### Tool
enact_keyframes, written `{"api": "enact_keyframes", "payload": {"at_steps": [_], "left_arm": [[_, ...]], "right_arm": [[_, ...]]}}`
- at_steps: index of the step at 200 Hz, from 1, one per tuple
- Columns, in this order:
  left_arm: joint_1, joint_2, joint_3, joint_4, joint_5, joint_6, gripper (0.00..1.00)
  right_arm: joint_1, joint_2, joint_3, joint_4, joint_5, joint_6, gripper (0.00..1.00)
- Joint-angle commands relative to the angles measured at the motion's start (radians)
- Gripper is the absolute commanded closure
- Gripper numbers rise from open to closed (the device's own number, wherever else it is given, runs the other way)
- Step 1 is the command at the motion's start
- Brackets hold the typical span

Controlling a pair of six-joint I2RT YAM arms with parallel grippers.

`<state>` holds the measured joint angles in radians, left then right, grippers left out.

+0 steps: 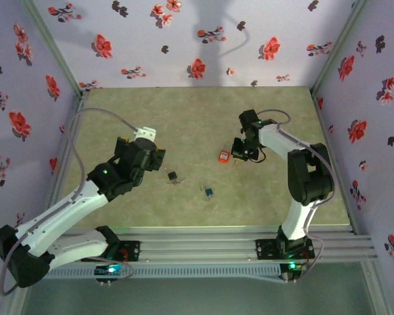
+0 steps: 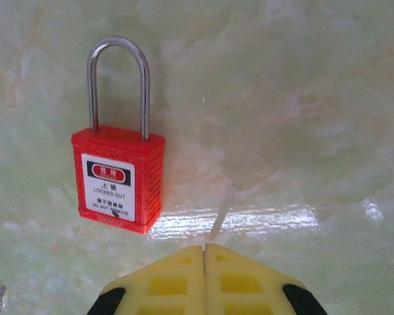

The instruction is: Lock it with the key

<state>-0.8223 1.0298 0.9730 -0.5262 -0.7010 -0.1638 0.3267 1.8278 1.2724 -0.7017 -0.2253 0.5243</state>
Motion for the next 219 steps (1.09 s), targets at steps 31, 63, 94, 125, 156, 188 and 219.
{"api": "enact_keyframes", "payload": {"at_steps": [31, 63, 94, 125, 156, 188, 219], "left_arm": [[-0.009, -0.013, -0.017, 0.049, -0.043, 0.033, 0.0], [-0.009, -0.011, -0.021, 0.055, -0.044, 0.04, 0.0], [-0.009, -0.011, -0.021, 0.057, -0.045, 0.044, 0.0], [-0.009, -0.009, -0.022, 0.058, -0.044, 0.045, 0.0], [-0.009, -0.01, -0.022, 0.057, -0.045, 0.044, 0.0], [-0.009, -0.008, -0.022, 0.057, -0.046, 0.044, 0.0], [-0.011, -0.008, -0.023, 0.055, -0.044, 0.049, 0.0]], "right_arm": [[-0.015, 0.077, 0.067, -0.007, -0.066, -0.029, 1.0], [-0.018, 0.109, 0.092, -0.012, -0.091, -0.029, 1.0], [-0.021, 0.141, 0.112, -0.037, -0.071, -0.037, 1.0], [-0.023, 0.159, 0.127, -0.048, -0.066, -0.042, 1.0], [-0.026, 0.171, 0.141, -0.06, -0.056, -0.048, 1.0], [-0.034, 0.19, 0.153, -0.071, -0.051, -0.055, 1.0], [-0.037, 0.199, 0.156, -0.068, -0.051, -0.059, 0.99]]}}
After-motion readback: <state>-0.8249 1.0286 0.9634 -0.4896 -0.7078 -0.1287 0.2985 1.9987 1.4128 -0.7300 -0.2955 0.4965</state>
